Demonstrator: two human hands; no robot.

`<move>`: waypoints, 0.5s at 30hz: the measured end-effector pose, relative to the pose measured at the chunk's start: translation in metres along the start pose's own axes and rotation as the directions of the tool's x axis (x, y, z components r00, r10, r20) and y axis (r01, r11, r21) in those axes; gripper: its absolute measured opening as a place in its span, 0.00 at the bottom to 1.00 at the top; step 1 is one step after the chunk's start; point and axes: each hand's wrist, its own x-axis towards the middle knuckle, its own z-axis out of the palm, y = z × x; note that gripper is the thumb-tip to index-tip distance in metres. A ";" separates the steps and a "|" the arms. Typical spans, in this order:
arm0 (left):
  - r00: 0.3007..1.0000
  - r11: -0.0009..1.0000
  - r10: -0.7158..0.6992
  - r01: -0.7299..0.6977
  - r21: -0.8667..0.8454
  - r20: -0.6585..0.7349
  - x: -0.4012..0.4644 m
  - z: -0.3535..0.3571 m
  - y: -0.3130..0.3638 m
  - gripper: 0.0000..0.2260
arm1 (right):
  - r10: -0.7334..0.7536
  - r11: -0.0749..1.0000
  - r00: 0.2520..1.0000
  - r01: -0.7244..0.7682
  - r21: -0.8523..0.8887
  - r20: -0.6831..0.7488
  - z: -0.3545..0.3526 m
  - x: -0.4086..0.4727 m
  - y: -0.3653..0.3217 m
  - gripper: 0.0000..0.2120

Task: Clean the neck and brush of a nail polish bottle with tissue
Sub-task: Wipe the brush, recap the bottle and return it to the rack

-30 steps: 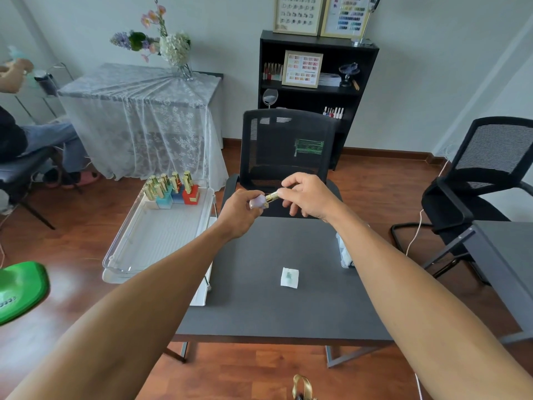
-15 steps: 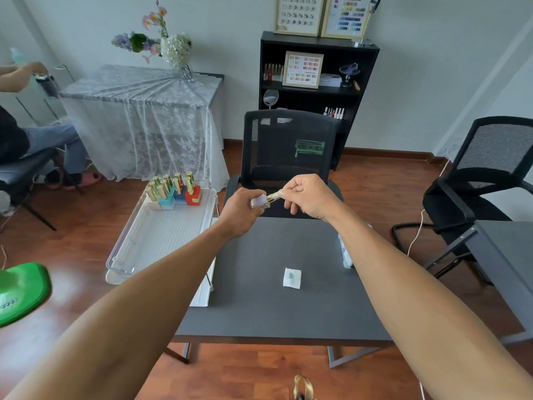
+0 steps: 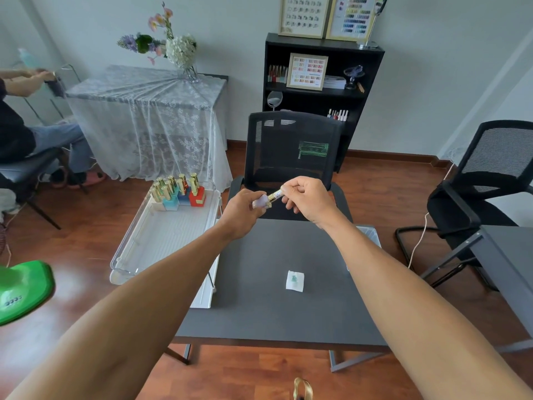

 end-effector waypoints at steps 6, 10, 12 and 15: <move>0.998 0.997 -0.046 0.048 -0.068 0.032 -0.008 -0.013 -0.002 0.20 | -0.006 0.999 0.998 0.008 0.045 -0.055 0.015 0.008 -0.005 0.07; 0.991 0.994 -0.093 0.086 -0.074 -0.093 -0.021 -0.033 -0.021 0.17 | -0.010 0.999 0.997 0.013 0.035 -0.072 0.027 0.015 -0.011 0.07; 0.982 0.992 -0.125 0.122 -0.031 -0.140 -0.028 -0.048 -0.036 0.19 | -0.019 0.999 0.997 0.021 0.029 -0.069 0.036 0.018 -0.016 0.07; 0.973 0.985 -0.166 0.172 0.027 -0.159 -0.039 -0.070 -0.058 0.20 | -0.033 0.998 0.998 0.035 0.046 -0.048 0.055 0.020 -0.026 0.07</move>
